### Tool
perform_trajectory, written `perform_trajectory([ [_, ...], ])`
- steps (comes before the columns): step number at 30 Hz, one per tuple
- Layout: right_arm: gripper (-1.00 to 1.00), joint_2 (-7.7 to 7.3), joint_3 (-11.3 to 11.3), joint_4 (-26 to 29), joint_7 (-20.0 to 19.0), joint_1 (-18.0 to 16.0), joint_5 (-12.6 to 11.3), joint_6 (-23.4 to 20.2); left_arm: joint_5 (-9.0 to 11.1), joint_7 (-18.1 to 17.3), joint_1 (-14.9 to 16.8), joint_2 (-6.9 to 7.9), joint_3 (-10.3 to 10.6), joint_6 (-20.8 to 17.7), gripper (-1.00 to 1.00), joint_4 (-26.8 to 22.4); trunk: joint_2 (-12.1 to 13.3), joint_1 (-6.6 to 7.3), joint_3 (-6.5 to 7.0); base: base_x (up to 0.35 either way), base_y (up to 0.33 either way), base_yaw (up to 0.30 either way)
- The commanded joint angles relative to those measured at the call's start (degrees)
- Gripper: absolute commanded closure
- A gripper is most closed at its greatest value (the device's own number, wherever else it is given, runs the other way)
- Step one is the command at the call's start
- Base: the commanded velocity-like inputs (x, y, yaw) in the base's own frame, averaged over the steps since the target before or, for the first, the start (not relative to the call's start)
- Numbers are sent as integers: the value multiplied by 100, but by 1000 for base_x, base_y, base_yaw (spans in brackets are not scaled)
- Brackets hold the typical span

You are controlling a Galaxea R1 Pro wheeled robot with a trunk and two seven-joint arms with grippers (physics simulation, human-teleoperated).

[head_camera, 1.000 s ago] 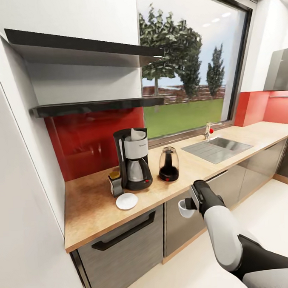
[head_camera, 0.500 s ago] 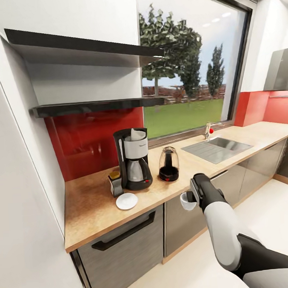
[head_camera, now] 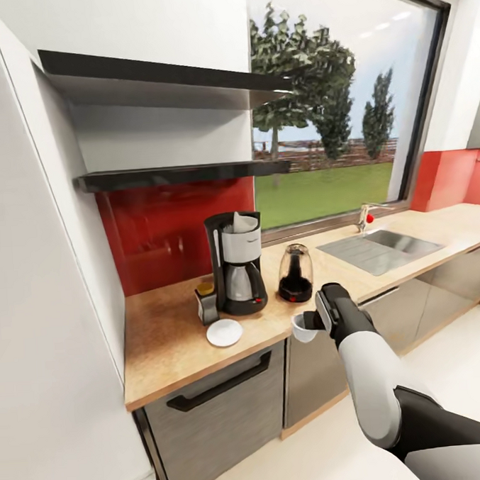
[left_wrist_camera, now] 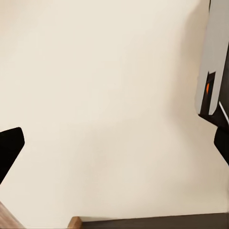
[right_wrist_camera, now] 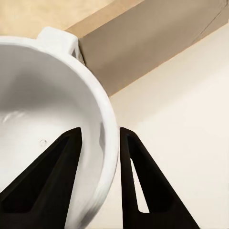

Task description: Set up a coffee station on the kitchen countertop: keep the coffee maker on the countertop, move the bottle of coffee from the kitchen shelf to the counter next to the coffee maker, place a paper coffee filter on top of the coffee maker, put the saucer next to the coffee maker with the coffee cup on the saucer, and place the electric kettle next to the coffee maker.

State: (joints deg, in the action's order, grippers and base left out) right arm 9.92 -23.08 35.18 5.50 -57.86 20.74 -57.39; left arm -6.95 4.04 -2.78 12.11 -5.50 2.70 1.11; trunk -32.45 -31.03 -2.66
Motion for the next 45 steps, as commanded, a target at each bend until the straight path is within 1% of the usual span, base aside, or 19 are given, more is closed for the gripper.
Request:
perform_trajectory([
  [1,100,7,-30,6,38,-6,-52,-11,-61,18,6,1,-48,28,-100,12,-10,-2,-13,0,0,261],
  [22,100,7,-30,-3,39,-6,-61,-18,-60,18,6,-5,-42,37,-100,9,-10,-2,-77,4,0,263],
  [33,100,7,-30,-10,39,-6,-53,-25,-61,18,6,1,-43,37,-100,11,-10,-2,-121,195,163,251],
  [38,100,7,-30,-15,39,-6,-50,-22,-61,18,6,4,-47,37,-100,12,-10,-2,-130,131,112,73],
  [45,100,7,-28,-12,54,-6,-14,-23,-61,18,6,2,-52,37,-100,12,-10,-2,-131,11,9,5],
])
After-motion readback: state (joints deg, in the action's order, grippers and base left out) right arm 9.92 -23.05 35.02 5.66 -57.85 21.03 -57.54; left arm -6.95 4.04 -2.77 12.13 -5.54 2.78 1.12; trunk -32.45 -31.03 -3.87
